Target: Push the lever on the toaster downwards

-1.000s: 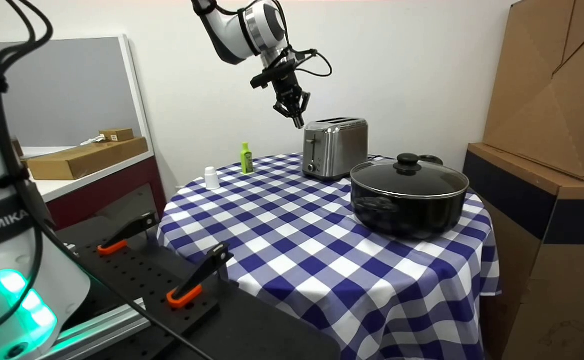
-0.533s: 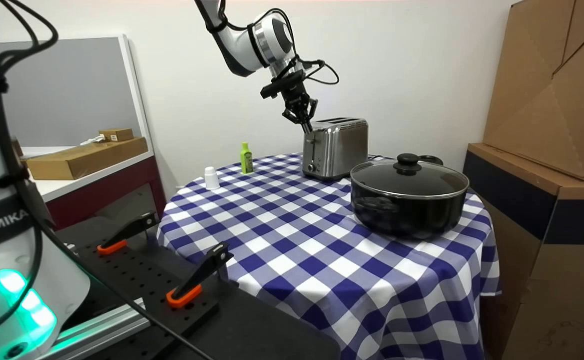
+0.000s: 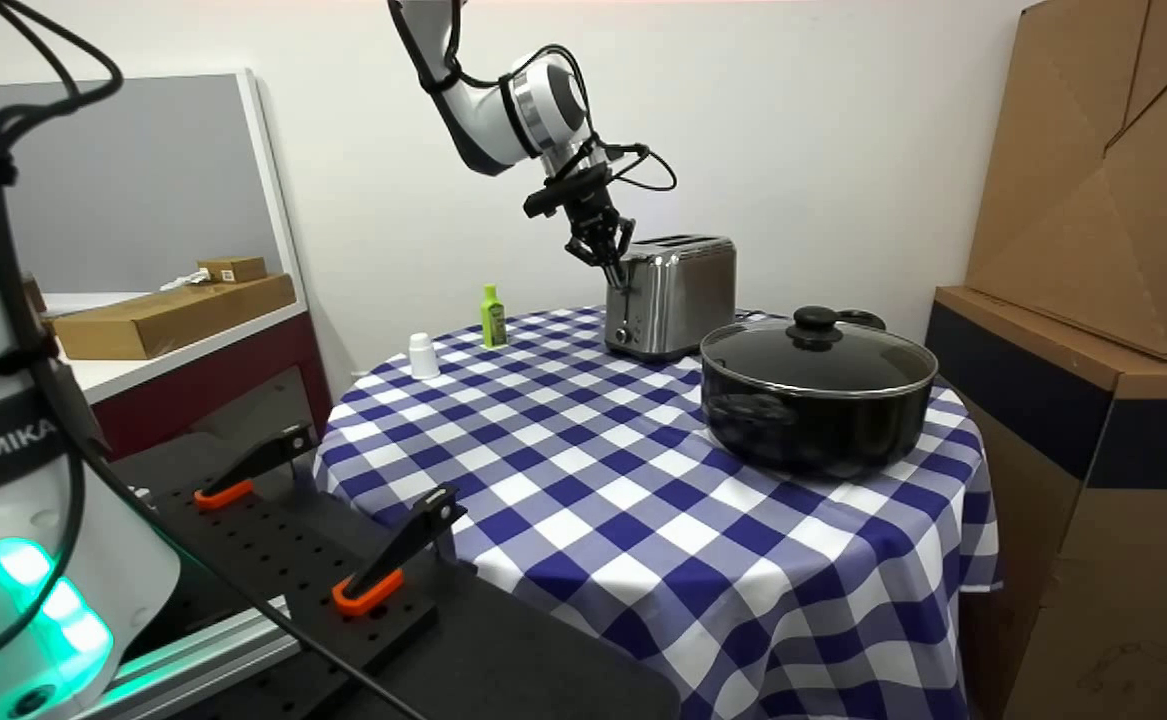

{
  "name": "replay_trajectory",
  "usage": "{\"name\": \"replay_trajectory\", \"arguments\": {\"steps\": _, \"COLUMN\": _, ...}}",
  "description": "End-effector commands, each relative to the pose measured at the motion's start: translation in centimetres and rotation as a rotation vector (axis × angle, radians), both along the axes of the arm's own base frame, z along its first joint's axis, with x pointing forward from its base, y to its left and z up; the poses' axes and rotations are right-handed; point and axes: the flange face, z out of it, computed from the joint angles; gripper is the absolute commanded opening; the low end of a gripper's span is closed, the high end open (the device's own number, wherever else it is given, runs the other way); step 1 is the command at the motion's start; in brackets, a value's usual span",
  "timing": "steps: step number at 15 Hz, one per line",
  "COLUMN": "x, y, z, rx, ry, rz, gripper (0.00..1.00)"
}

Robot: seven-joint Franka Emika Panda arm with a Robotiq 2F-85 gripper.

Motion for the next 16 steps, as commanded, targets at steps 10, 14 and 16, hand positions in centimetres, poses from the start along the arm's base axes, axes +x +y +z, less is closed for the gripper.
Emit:
{"name": "replay_trajectory", "arguments": {"steps": 10, "x": 0.9, "y": -2.9, "z": -8.3, "rx": 0.024, "ry": 0.07, "rz": -0.011, "gripper": 0.0}}
{"name": "replay_trajectory", "arguments": {"steps": 14, "x": 0.9, "y": -2.9, "z": -8.0, "rx": 0.039, "ry": 0.077, "rz": -0.011, "gripper": 0.0}}
{"name": "replay_trajectory", "arguments": {"steps": 16, "x": 0.6, "y": -2.9, "z": -6.3, "rx": 0.073, "ry": 0.09, "rz": -0.009, "gripper": 0.0}}
